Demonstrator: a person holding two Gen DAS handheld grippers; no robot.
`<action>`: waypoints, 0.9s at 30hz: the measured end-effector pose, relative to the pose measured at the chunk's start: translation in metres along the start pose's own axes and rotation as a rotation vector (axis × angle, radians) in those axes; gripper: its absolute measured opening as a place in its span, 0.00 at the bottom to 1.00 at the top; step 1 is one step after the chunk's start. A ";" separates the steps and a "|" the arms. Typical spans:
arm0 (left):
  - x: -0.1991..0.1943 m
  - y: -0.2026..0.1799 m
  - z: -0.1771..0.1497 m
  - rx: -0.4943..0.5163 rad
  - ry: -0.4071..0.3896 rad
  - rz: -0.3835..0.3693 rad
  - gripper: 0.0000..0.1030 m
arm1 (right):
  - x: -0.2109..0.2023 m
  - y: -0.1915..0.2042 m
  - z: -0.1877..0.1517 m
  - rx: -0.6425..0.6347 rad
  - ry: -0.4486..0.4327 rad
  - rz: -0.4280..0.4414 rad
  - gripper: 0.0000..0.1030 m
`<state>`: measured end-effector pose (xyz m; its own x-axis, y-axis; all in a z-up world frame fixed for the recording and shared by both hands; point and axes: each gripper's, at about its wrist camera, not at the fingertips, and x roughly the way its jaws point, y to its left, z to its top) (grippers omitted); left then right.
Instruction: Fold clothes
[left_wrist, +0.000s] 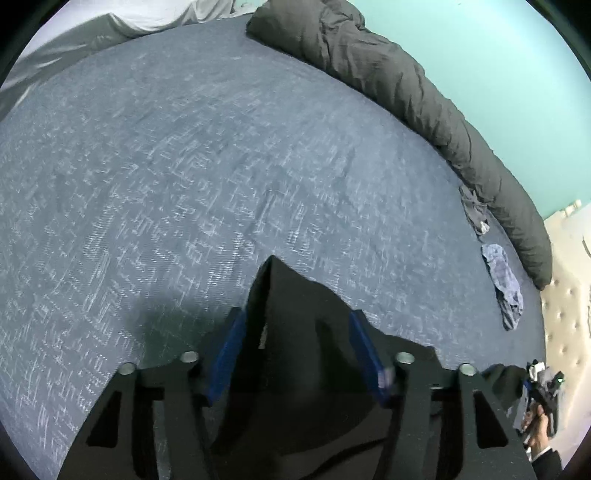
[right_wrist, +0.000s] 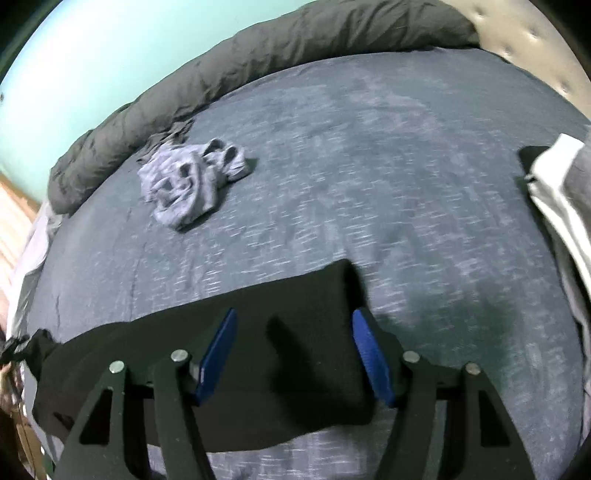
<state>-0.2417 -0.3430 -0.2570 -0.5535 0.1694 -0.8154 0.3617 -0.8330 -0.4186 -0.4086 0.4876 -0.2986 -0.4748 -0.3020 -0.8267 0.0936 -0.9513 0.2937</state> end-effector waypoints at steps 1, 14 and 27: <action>0.001 -0.001 0.001 0.003 0.003 0.000 0.58 | 0.002 0.002 -0.001 -0.007 0.007 -0.001 0.37; 0.006 0.011 0.008 -0.037 -0.005 0.076 0.58 | 0.004 0.019 -0.008 -0.088 0.008 0.015 0.07; 0.007 -0.023 -0.002 0.097 0.027 0.042 0.03 | -0.015 0.012 -0.005 -0.081 -0.066 0.003 0.06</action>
<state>-0.2525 -0.3222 -0.2541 -0.5188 0.1464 -0.8423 0.3089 -0.8866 -0.3443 -0.3956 0.4801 -0.2852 -0.5310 -0.3029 -0.7913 0.1642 -0.9530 0.2546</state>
